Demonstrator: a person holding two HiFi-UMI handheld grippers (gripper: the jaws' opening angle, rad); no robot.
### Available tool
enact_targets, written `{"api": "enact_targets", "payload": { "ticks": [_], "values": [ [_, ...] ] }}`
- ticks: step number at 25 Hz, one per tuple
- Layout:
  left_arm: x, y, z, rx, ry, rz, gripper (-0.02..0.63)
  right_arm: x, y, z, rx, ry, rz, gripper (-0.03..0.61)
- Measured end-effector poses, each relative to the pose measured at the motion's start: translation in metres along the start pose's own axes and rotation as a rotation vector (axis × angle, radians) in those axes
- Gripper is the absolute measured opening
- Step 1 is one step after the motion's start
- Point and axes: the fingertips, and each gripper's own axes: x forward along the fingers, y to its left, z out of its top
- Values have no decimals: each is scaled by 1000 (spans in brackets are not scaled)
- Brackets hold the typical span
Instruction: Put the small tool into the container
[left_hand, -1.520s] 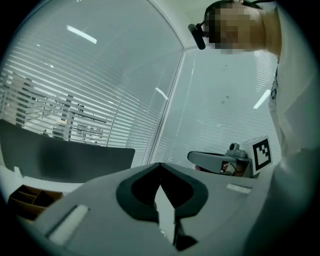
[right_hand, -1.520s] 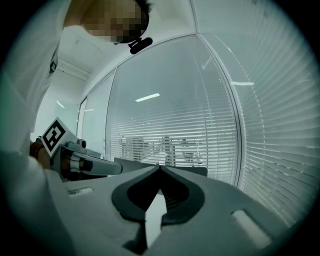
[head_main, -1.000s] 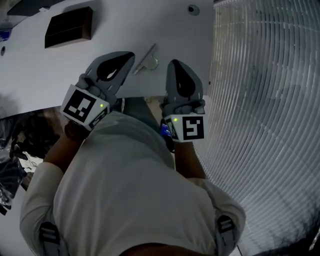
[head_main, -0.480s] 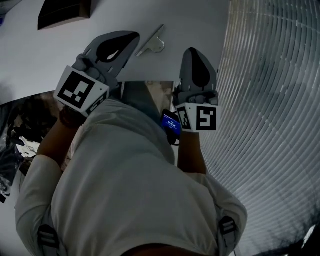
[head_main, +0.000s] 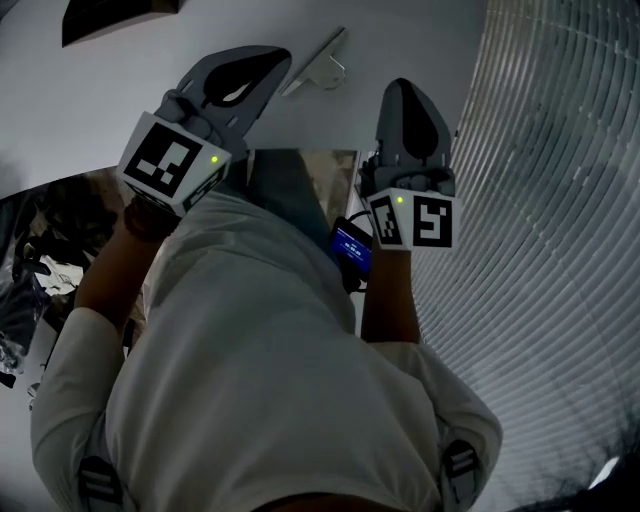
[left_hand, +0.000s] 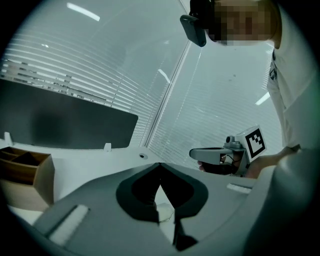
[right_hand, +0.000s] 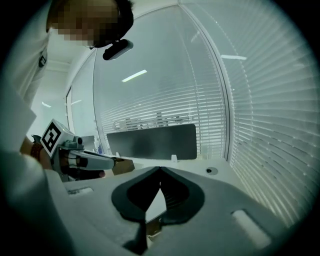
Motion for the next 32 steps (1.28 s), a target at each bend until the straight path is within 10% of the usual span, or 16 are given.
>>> {"api": "enact_targets", "payload": {
  "ticks": [18,32],
  "values": [
    [26,37,-67,-75,111,19,3,31,-6,-81,207,198,22,2],
    [31,43,-101,-130,177,9,3,41,-6,-170,849,310,129,52]
  ]
}}
